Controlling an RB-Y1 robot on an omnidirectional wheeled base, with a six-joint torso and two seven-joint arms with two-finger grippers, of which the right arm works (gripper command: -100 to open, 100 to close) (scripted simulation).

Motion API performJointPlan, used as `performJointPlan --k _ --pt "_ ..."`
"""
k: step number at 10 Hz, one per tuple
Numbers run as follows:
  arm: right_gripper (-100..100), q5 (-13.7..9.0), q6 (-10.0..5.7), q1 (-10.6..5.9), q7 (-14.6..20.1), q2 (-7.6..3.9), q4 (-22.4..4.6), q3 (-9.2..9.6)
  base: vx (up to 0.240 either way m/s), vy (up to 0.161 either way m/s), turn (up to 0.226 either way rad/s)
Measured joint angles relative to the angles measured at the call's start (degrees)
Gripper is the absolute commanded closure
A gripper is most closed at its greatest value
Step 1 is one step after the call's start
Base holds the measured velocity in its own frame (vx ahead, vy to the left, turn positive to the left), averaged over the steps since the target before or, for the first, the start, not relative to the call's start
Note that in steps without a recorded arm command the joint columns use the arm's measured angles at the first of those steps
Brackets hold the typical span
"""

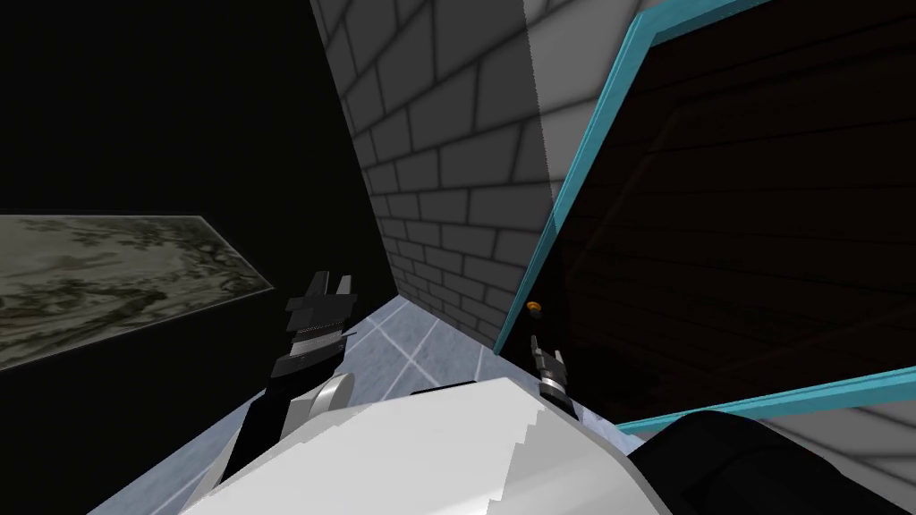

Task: Pull the door open

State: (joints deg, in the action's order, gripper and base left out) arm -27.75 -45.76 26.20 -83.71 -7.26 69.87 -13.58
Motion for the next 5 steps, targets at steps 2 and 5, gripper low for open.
performJointPlan --k 2,5 --pt "-100 -0.8 -0.76 -0.03 -2.2 -0.21 -2.0 -0.38 0.006 -0.070 0.154" --pt "-100 -1.8 -1.58 -0.47 -5.3 -0.35 -4.6 -0.93 -0.003 -0.062 0.142"
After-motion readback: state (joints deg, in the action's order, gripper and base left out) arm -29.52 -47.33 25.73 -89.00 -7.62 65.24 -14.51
